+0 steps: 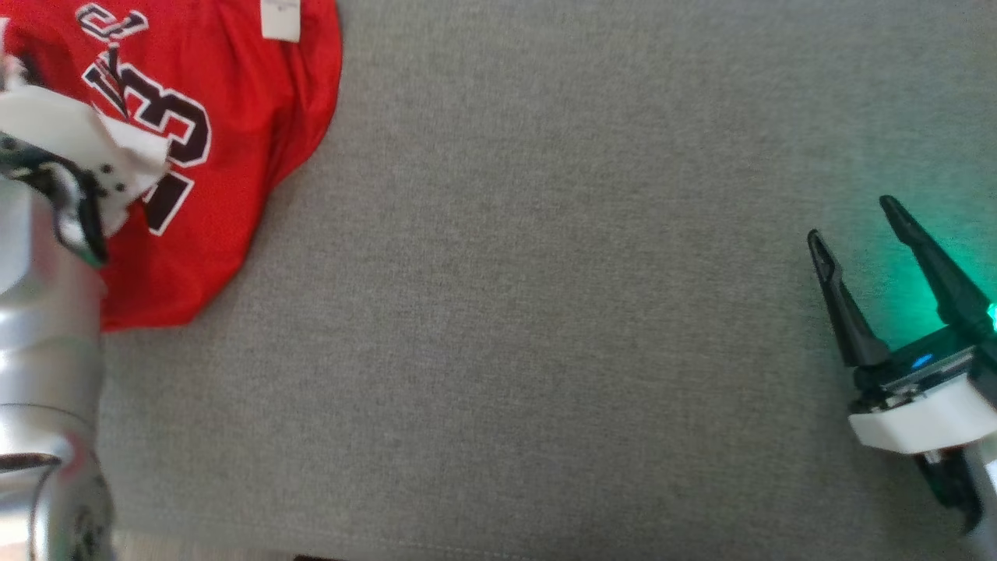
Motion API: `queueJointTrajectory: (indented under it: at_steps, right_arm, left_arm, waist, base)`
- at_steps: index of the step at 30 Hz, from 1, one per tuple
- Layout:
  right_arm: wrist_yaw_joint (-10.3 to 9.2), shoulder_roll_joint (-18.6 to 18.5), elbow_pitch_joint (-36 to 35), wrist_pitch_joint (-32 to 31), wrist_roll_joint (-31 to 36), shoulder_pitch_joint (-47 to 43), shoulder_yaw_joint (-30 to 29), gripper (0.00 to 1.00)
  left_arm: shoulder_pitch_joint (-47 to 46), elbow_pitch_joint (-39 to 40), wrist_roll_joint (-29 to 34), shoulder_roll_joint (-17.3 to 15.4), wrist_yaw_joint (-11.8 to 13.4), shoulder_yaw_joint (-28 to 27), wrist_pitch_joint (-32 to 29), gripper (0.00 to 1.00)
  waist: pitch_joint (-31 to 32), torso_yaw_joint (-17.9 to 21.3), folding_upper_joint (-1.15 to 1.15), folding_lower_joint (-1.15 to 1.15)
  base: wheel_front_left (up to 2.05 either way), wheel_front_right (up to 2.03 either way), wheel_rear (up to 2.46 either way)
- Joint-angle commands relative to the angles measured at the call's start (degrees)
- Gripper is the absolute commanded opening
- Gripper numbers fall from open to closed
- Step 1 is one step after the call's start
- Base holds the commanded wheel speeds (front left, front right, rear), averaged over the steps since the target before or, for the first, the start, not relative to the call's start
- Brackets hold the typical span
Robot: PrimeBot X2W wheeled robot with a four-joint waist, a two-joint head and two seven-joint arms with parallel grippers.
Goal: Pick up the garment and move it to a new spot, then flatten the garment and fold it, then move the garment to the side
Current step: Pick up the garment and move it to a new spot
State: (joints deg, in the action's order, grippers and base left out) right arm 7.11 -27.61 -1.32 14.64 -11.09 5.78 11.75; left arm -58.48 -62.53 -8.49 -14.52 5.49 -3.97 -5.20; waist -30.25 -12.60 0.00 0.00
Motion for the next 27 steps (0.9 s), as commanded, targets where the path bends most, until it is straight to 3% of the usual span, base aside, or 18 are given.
queueJointTrajectory:
  at_steps: [1, 6, 15, 22, 27]
  right_arm:
    - [0.37, -0.1, -1.1, 0.4, -0.2, -0.3, 0.9, 1.0]
    - [0.37, 3.8, -0.1, 0.4, -0.3, -0.7, 0.9, 1.0]
    - [0.37, 11.7, 2.4, 0.4, -0.1, -6.3, 1.4, 1.0]
    - [0.37, 14.7, 3.0, 0.4, 0.6, -10.2, 1.2, 1.0]
    - [0.37, 15.7, 2.8, 0.4, 1.0, -10.8, 0.8, 1.0]
  left_arm:
    - [-2.1, 2.0, 0.7, -4.6, -0.2, -0.8, 2.1, 0.0]
    - [-5.6, 2.9, 2.6, -6.8, -3.7, 2.1, 8.7, 0.0]
    - [-8.7, 8.5, 6.6, -5.5, -10.3, 10.1, 13.3, 0.0]
    - [-9.5, 15.1, 7.1, -2.2, -12.3, 15.8, 14.4, 0.0]
    - [-10.5, 19.3, 6.2, -0.3, -12.8, 19.0, 13.8, 0.0]
  waist:
    - [2.4, 0.9, 0.0, 0.0]
    - [9.7, 3.8, 0.0, 0.0]
    - [23.5, 12.1, 0.0, 0.0]
    - [30.4, 18.1, 0.0, 0.0]
    - [32.0, 21.8, 0.0, 0.0]
  base:
    - [0.0, 0.0, 0.0]
    - [0.0, 0.0, 0.0]
    - [0.0, 0.0, 0.0]
    - [0.0, 0.0, 0.0]
    - [0.0, 0.0, 0.0]
